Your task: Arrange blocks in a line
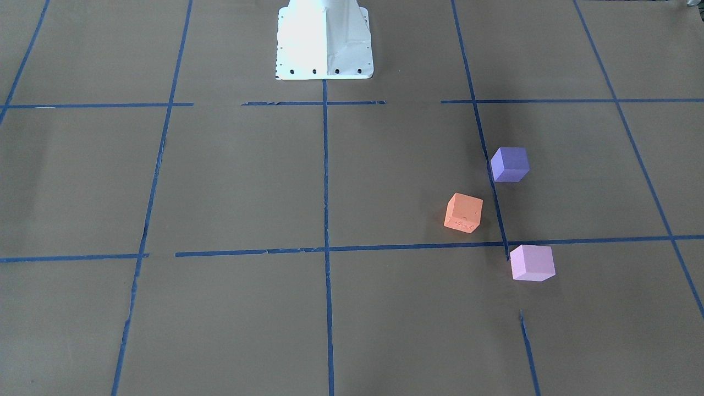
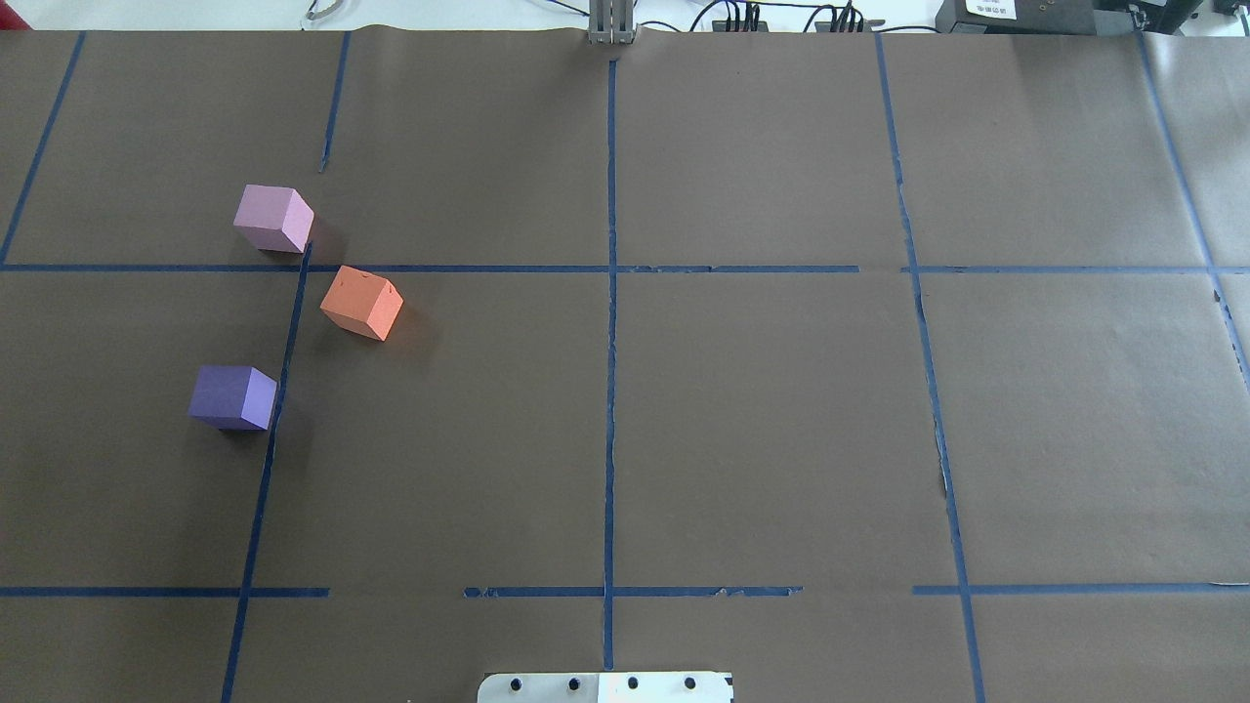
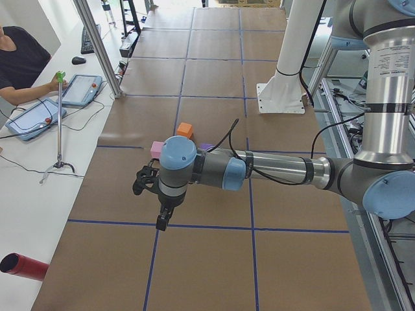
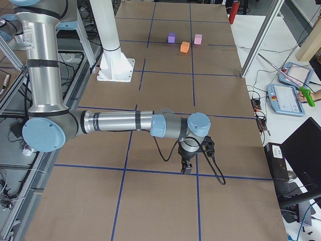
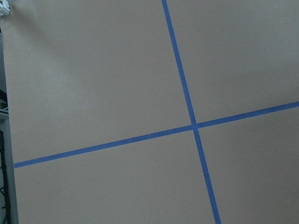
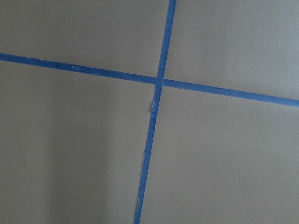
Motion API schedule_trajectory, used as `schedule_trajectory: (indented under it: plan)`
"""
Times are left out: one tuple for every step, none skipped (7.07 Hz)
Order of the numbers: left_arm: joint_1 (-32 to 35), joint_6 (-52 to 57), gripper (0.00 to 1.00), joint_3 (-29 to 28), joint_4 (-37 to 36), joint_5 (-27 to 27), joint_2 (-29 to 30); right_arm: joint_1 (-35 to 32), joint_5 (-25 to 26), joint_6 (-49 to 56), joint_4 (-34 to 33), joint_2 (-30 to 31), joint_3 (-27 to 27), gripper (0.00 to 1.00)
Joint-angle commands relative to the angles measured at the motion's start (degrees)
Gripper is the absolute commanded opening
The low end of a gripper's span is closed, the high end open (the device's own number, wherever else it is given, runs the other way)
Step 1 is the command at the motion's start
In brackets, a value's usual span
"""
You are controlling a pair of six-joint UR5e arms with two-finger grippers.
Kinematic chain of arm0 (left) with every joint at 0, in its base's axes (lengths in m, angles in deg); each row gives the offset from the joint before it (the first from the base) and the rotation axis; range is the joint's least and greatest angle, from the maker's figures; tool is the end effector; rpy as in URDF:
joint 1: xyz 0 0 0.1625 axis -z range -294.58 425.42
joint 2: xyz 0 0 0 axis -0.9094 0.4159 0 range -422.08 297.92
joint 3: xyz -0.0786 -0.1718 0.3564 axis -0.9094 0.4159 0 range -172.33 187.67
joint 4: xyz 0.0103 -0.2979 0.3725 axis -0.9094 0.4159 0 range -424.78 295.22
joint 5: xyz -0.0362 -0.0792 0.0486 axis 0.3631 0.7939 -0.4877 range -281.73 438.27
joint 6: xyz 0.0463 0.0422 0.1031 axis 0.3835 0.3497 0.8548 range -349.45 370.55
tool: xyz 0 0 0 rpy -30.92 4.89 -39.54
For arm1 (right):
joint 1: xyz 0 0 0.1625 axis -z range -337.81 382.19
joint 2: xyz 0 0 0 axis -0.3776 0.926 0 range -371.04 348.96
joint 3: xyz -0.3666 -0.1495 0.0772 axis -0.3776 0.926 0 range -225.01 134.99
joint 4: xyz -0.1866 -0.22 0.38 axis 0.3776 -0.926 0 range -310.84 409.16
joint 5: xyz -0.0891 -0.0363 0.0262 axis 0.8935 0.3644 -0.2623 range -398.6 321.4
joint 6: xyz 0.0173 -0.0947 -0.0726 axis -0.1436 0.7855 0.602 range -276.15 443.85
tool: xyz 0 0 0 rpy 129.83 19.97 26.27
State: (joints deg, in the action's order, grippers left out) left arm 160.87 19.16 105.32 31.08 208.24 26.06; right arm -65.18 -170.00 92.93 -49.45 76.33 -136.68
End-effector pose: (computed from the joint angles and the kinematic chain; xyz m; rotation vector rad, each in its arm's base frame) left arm -0.1085 -0.5511 0.5899 0.2787 0.6664 0.1238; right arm 0.0273 -0.5699 0.6288 -0.0312 -0.7259 -0.1682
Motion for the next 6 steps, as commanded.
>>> schedule_trajectory:
  plan:
    - [-0.09, 0.00, 1.00, -0.10, 0.03, 0.10, -0.07, 0.00, 0.00, -0.03, 0.00, 0.00, 0.00, 1.00]
    - [0.00, 0.09, 1.00, -0.53, 0.12, 0.45, -0.25, 0.00, 0.00, -0.03, 0.00, 0.00, 0.00, 1.00]
    - [0.00, -0.43, 1.00, -0.01, 0.12, 0.46, -0.07, 0.00, 0.00, -0.03, 0.00, 0.00, 0.00, 1.00]
    - [-0.09, -1.31, 1.00, 0.17, 0.03, 0.19, 0.97, 0.00, 0.00, -0.03, 0.00, 0.00, -0.09, 1.00]
    - [-0.26, -5.58, 1.00, 4.43, -0.84, -0.07, 1.16, 0.00, 0.00, -0.03, 0.00, 0.00, 0.00, 1.00]
    - [-1.39, -11.28, 1.00, 9.61, -4.07, 0.02, 0.98, 0.00, 0.00, -0.03, 0.00, 0.00, 0.00, 1.00]
